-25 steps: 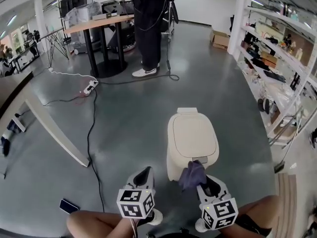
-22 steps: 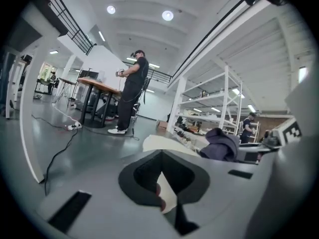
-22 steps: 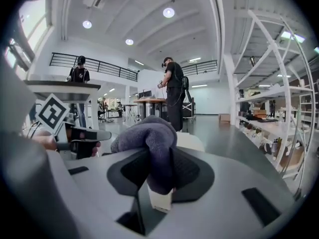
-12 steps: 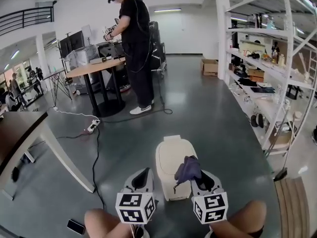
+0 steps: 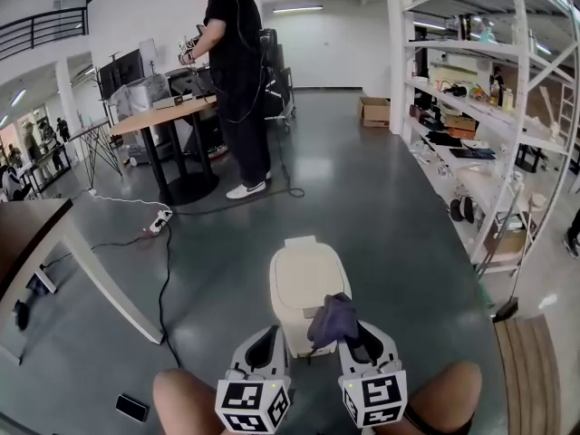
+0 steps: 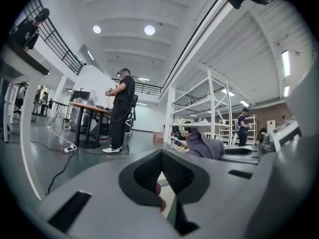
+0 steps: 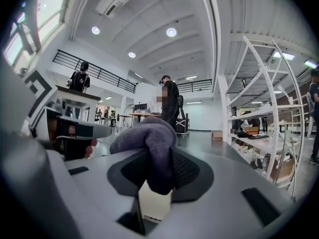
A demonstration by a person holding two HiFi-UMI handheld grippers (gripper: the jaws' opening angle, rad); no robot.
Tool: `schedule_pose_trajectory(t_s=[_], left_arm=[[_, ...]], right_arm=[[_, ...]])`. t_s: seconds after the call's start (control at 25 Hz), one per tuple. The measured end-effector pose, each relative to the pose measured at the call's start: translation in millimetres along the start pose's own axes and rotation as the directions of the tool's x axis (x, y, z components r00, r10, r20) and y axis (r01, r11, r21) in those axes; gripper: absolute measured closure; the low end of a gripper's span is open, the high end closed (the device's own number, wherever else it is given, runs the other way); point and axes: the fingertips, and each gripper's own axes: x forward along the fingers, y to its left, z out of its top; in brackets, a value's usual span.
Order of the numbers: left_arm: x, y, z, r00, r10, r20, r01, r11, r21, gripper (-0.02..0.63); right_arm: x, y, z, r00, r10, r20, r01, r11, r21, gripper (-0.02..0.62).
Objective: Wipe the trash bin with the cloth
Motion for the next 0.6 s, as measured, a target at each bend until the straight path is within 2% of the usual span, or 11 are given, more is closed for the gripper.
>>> schedule_pose_trajectory(t_s=[0.24,0.6], left_arm=[[-10.0,4.7,8.3,0.999,0.037,-0.022,-0.036,0.999,0.028,0.607],[-9.0,18.3,0.0,0.999,0.045,-0.008,-0.045,0.998,0.042,0.607]], right_arm=[[-3.2,-0.2,-1.3,1.000,-0.001,0.001,0.000,1.000,0.025,0.488],[5.3,16.5,-2.0,1.000,0.026,0.015,-0.025,0.999,-0.023,0.488]])
